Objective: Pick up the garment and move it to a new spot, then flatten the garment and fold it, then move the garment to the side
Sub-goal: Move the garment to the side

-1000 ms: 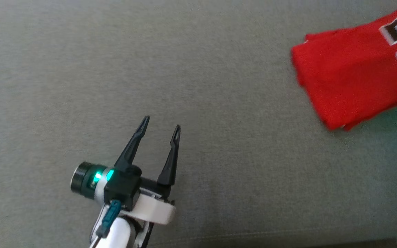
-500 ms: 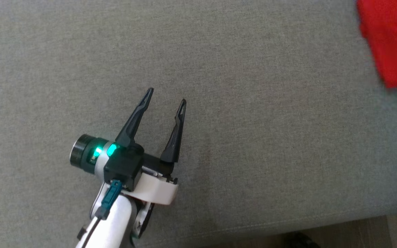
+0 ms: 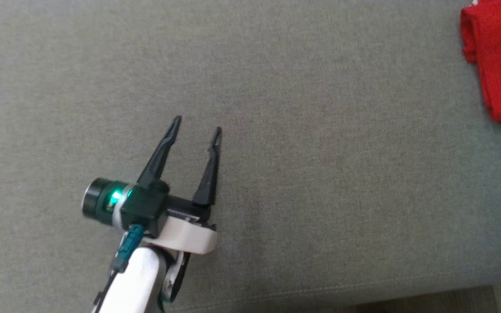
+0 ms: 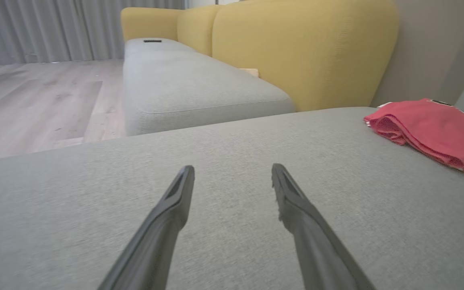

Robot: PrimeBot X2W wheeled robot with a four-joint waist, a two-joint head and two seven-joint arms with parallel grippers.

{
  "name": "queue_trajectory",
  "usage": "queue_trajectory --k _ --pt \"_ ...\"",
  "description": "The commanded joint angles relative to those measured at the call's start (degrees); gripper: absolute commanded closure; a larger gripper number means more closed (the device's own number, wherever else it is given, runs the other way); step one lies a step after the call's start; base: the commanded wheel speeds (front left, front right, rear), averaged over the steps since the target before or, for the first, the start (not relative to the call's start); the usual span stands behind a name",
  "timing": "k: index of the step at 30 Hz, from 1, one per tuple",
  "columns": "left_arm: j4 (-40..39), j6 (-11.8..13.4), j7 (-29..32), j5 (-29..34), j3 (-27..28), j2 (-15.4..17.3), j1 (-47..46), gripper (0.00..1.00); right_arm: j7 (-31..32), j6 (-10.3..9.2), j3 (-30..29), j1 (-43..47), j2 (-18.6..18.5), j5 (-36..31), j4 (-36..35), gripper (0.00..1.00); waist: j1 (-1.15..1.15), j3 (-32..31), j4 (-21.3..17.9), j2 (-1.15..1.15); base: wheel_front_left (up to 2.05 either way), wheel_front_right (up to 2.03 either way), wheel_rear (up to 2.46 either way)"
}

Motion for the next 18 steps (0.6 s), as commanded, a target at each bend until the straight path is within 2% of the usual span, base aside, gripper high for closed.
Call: queue_trajectory --k 1,7,13,18 --pt "-1.22 0.54 -0.34 -0.6 2.51 -0.03 0.85 0.0 -0.88 0.37 1.83 1.74 1.01 -0.31 -3.2 0.0 0.0 -3.31 0.95 0.0 0.0 0.0 0.0" --pt "0.79 0.11 -0.34 -3.59 4.88 -0.48 4.33 0.0 -6.04 0.37 8.8 9.42 7.51 3.74 -3.57 0.0 0.0 -9.46 3.01 0.0 0.0 0.0 0.0" --pt "2.98 -0.7 -0.34 -5.29 7.86 -0.7 8.0 0.0 -15.1 0.37 17.35 16.38 12.44 8.39 -0.9 0.0 0.0 -15.5 5.37 0.0 0.0 0.0 0.0" --pt "3.01 0.29 -0.34 -4.81 10.34 -0.81 11.47 0.0 -24.42 0.37 22.35 21.25 16.18 12.1 1.79 0.0 0.0 -20.21 7.23 0.0 0.0 0.0 0.0"
